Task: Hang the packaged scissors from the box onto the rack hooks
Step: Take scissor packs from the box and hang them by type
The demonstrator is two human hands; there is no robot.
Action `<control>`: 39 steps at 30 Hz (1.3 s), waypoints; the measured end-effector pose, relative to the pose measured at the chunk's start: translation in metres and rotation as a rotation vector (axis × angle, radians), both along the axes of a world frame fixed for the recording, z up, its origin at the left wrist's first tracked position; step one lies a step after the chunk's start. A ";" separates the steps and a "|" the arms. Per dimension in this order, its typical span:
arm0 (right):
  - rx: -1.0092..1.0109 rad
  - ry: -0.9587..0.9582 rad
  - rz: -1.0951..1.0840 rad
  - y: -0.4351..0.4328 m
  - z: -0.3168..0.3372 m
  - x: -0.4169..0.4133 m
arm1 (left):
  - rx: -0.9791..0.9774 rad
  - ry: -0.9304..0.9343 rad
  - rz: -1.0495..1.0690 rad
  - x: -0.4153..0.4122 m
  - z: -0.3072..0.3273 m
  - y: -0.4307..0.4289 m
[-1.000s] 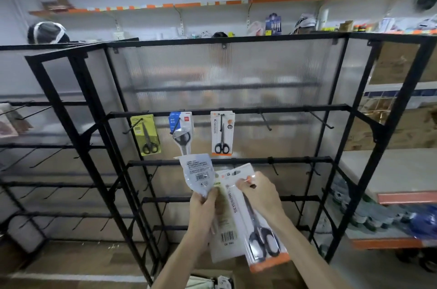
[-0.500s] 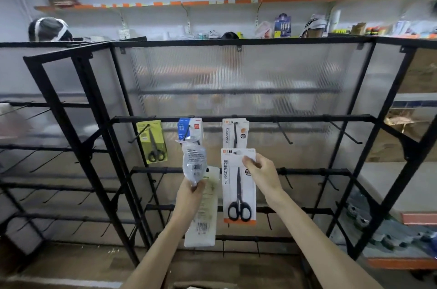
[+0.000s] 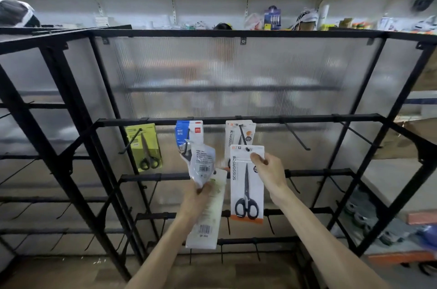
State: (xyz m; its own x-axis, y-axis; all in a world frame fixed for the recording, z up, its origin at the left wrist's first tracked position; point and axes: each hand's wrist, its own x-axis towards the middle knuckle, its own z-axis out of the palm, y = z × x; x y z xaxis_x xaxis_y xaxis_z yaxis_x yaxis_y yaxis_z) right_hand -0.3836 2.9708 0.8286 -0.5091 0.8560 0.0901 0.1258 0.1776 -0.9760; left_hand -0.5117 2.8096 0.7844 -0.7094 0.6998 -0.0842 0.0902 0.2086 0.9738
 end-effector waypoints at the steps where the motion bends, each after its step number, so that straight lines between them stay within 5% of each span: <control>1: 0.010 -0.003 -0.002 0.003 -0.001 -0.002 | 0.004 0.000 -0.009 -0.002 -0.001 0.002; 28: 0.158 -0.181 -0.291 0.076 -0.032 -0.088 | 0.040 0.024 -0.086 -0.040 -0.006 0.034; 35: 0.054 -0.061 0.194 -0.040 -0.024 -0.058 | -0.176 0.555 -0.024 -0.017 -0.020 0.037; 39: -0.060 -0.025 0.059 -0.050 -0.001 -0.063 | -0.299 0.735 -0.021 0.005 -0.022 0.030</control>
